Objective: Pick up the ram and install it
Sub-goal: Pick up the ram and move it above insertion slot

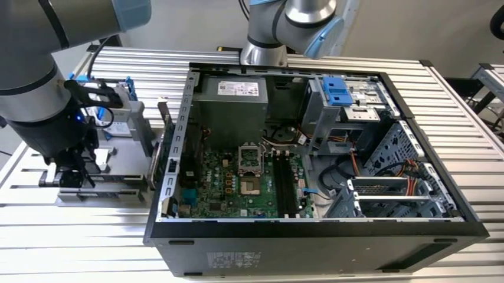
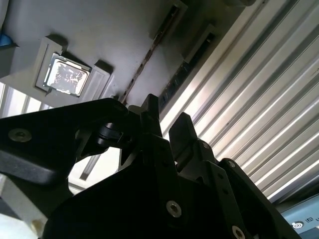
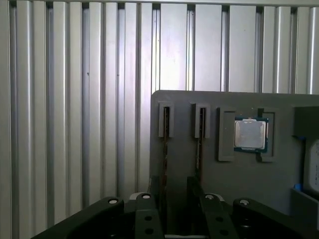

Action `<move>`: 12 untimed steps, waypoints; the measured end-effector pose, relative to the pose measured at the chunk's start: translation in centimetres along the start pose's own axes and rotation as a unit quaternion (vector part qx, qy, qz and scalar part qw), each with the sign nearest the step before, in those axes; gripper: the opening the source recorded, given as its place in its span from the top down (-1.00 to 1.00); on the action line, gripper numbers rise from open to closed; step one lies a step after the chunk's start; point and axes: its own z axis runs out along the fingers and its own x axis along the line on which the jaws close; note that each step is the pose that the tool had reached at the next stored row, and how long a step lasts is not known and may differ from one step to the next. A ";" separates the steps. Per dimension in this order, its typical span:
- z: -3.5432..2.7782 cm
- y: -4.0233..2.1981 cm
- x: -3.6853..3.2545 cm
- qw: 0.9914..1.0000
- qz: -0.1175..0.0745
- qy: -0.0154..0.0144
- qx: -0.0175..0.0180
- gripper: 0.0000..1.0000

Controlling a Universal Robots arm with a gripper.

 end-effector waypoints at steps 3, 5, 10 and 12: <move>0.10 0.00 0.00 1.000 0.000 0.000 0.000 -1.00; 0.23 -0.01 0.00 1.000 0.000 0.000 0.000 -1.00; 1.01 -0.04 0.02 1.000 0.000 0.000 0.000 -1.00; 1.36 -0.05 0.02 1.000 0.000 0.001 0.000 -1.00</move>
